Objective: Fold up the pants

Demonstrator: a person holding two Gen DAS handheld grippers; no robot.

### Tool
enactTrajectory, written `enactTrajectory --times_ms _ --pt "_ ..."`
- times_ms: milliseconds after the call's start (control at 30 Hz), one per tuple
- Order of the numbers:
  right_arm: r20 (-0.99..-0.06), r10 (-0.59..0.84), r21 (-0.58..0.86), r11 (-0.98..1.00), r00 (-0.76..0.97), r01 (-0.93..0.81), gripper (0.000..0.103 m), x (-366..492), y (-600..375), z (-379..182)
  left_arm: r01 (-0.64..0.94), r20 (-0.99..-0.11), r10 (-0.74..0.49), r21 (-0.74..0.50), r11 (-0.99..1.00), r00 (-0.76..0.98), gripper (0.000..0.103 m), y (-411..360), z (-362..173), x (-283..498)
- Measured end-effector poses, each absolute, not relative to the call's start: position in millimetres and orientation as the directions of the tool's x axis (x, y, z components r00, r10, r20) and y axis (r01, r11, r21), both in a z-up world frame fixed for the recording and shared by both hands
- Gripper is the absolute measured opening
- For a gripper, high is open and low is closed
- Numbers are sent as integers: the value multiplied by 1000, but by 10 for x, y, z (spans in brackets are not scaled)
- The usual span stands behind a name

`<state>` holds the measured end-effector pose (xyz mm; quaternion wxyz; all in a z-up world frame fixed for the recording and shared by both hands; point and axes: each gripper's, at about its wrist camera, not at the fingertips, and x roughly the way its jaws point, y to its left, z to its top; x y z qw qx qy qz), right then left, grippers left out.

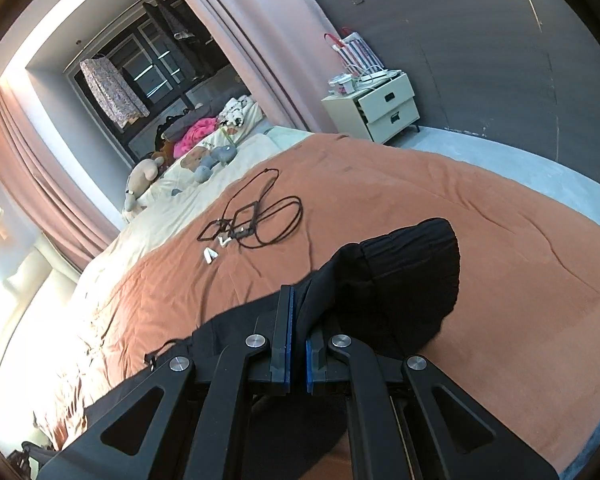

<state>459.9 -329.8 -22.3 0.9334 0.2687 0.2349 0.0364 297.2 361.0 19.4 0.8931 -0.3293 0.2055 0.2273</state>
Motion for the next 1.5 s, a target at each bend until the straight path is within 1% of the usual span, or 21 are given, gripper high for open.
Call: enactTrajectory --times_ms 267,633,933,1333,1433,1467,1500 --pt "-449 171 496 864 877 85 1 5154 -3127 -197 -576 -571 271 -463 674 775 5 3808 11 3656" --pt "-506 147 464 877 850 125 1 5834 -2856 -211 -633 -672 256 -403 661 695 6 4081 -454 4476" --pt "-562 130 447 879 817 168 1 6244 -2767 -346 -697 -752 238 -377 611 615 6 4268 -852 4907" --pt "-616 86 399 891 783 216 1 6622 -2677 -454 -725 -808 243 -294 623 537 6 4315 -1109 5318" --pt "-638 49 357 903 768 240 2 6665 -2624 -478 -725 -832 229 -265 636 505 13 4303 -1158 5407" --pt "-645 48 352 905 763 240 5 6669 -2610 -483 -725 -834 226 -265 636 503 23 4301 -1160 5400" --pt "-651 53 349 907 758 237 9 6659 -2601 -485 -724 -834 221 -272 634 506 43 4308 -1157 5382"
